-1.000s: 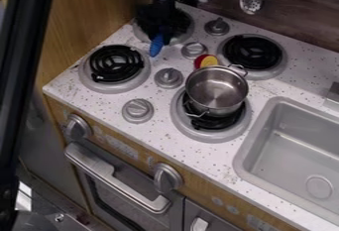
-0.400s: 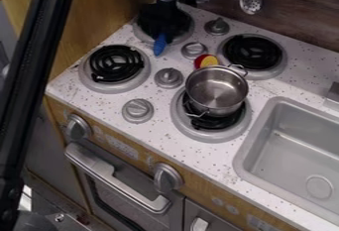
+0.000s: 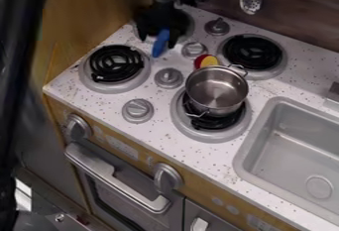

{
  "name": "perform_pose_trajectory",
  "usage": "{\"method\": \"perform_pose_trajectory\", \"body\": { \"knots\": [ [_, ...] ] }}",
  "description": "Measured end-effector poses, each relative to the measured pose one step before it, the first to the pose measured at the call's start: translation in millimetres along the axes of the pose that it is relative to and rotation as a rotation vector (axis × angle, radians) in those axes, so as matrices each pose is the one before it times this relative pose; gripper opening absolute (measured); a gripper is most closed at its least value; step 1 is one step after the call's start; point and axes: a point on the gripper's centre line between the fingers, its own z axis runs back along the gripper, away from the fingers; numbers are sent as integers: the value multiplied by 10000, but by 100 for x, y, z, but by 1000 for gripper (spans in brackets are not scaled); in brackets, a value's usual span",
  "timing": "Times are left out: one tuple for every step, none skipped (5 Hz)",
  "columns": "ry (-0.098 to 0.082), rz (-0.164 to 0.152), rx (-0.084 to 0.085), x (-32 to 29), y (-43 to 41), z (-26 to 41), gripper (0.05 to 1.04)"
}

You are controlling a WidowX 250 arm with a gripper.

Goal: The cut spoon is kept aside on top

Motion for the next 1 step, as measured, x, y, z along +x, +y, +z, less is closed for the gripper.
{"method": "perform_pose_trajectory", "body": {
  "knots": [
    [323, -271, -132, -3567, -932, 2321, 996]
  ]
}}
